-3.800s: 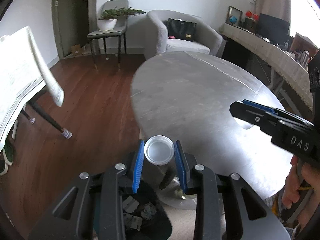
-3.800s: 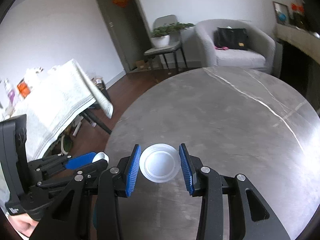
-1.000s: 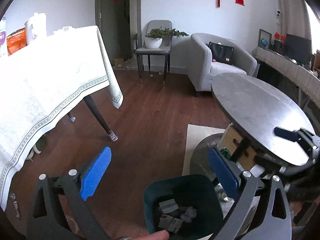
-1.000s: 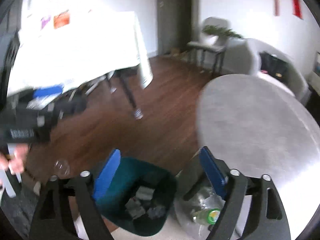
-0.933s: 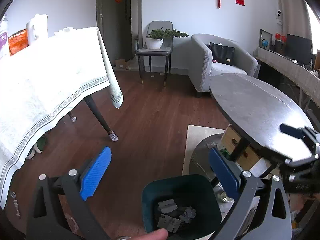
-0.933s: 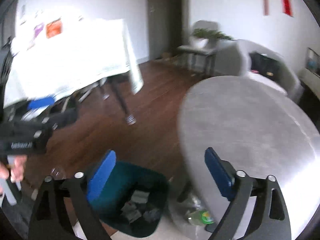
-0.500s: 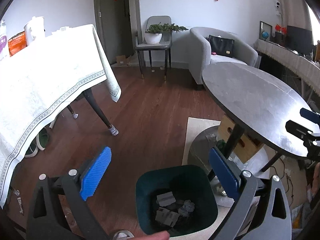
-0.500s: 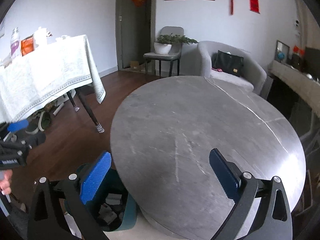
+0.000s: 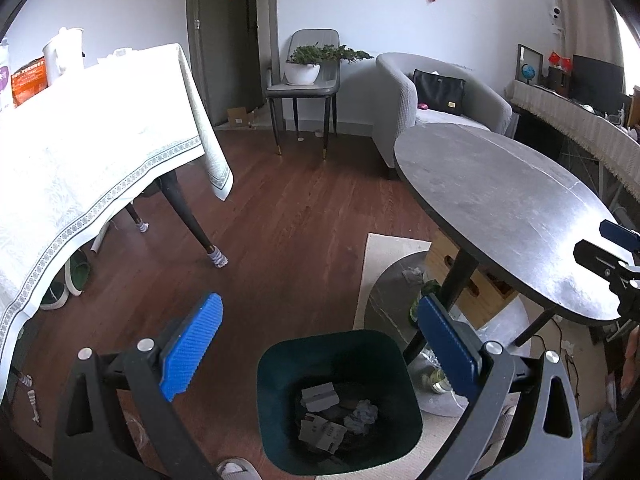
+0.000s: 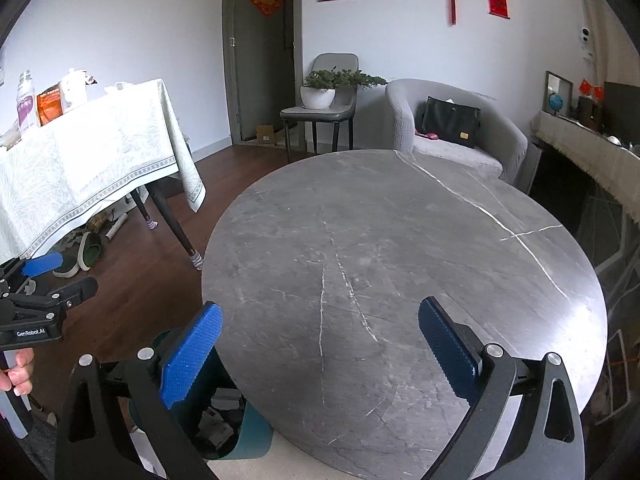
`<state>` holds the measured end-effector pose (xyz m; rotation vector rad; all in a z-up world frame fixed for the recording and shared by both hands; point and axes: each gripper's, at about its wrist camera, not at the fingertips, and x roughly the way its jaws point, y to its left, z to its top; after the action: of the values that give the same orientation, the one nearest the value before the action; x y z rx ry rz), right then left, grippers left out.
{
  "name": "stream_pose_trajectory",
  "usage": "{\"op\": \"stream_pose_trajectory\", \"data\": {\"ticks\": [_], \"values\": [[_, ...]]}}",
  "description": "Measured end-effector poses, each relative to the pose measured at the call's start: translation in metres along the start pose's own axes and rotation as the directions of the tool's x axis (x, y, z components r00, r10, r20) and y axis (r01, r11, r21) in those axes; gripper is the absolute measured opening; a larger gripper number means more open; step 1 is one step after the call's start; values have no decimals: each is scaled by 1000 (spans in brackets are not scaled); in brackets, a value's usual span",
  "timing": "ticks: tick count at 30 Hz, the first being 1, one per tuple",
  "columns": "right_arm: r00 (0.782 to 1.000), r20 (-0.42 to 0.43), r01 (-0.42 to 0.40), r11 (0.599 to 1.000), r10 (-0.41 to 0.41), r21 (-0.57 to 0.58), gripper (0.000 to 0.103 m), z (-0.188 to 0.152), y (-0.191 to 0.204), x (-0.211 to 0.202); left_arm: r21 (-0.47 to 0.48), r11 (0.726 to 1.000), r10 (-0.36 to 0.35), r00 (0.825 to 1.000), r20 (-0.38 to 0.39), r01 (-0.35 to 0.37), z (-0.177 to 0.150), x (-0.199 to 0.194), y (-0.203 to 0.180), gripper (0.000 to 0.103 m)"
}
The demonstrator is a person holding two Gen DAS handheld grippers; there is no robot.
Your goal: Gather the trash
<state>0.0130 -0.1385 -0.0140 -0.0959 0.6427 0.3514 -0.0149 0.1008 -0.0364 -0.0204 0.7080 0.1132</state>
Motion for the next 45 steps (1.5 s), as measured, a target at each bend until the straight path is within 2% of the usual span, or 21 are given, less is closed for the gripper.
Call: {"op": "stream_pose_trajectory", "data": {"ticks": [45], "values": [[999,7,-31,999,31,20,99,3,-3,-5,9,1000,-9,1000,6,8,2,-1,-7,100]]}}
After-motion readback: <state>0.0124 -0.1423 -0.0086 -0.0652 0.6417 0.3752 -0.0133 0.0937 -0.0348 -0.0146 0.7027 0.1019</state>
